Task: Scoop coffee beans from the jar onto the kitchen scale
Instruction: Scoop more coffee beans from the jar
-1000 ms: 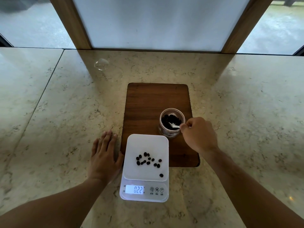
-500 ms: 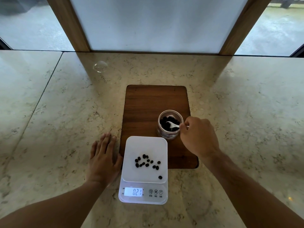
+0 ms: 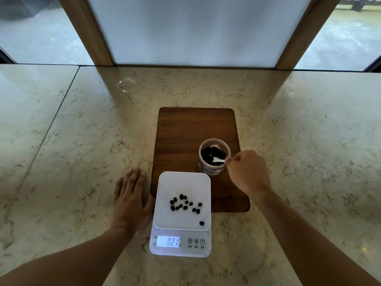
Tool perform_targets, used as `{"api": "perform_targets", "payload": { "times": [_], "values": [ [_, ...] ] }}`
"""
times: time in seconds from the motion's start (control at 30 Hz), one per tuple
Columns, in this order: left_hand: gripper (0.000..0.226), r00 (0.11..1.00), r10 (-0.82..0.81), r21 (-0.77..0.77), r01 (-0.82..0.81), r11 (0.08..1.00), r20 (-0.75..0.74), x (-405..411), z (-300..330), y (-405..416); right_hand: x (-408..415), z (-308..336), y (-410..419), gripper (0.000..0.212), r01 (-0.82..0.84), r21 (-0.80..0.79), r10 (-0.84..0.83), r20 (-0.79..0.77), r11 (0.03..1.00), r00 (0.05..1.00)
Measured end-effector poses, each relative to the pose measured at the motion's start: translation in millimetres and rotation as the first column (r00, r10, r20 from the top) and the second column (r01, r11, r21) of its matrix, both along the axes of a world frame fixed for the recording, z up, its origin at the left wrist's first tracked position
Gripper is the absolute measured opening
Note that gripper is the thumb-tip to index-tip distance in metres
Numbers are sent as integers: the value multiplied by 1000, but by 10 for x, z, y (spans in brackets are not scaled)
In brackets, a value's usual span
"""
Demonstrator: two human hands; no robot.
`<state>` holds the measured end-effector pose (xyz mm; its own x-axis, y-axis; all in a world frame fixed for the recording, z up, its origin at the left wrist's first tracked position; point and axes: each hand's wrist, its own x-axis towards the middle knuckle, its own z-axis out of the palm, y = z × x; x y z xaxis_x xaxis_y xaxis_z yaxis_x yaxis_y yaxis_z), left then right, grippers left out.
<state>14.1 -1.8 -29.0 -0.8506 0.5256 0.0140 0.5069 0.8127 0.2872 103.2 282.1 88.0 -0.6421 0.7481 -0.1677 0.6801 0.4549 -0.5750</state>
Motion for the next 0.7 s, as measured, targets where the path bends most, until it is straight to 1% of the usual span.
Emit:
{"api": "perform_targets", "payload": {
  "times": [0.13, 0.23, 0.27, 0.33, 0.4, 0.47, 0.57, 0.63, 0.7],
  "values": [
    [70, 1000, -2, 1, 2, 1000, -5, -1, -11, -8, 18, 80, -17, 25, -109, 194, 106, 27, 975, 994],
    [70, 1000, -5, -6, 5, 1000, -11, -5, -11, -5, 27, 99, -88, 20, -231, 379, 209, 99, 896, 973],
    [70, 1000, -5, -4, 5, 1000, -14, -6, -9, -5, 30, 93, -128, 18, -263, 417, 234, 118, 870, 965],
    [70, 1000, -8, -2, 8, 1000, -14, -4, -8, -5, 33, 75, -208, 15, -305, 438, 268, 146, 846, 952],
    [70, 1000, -7, -4, 7, 1000, -9, -4, -9, -9, 26, 48, -254, 14, -319, 428, 275, 164, 846, 948],
    [70, 1000, -7, -4, 7, 1000, -7, -5, -10, -8, 9, 27, -247, 15, -294, 381, 255, 151, 877, 955],
    [69, 1000, -5, -9, 5, 1000, -4, -7, 1, -7, -46, 27, -168, 27, -189, 225, 164, 126, 956, 978],
    [70, 1000, -1, -10, 1, 1000, 1, -7, 6, -6, -67, 24, -123, 37, -143, 127, 129, 107, 982, 986],
    [70, 1000, -2, -11, 2, 1000, 1, -4, 8, -5, -67, 17, -104, 42, -87, 44, 84, 69, 995, 994]
  ]
}}
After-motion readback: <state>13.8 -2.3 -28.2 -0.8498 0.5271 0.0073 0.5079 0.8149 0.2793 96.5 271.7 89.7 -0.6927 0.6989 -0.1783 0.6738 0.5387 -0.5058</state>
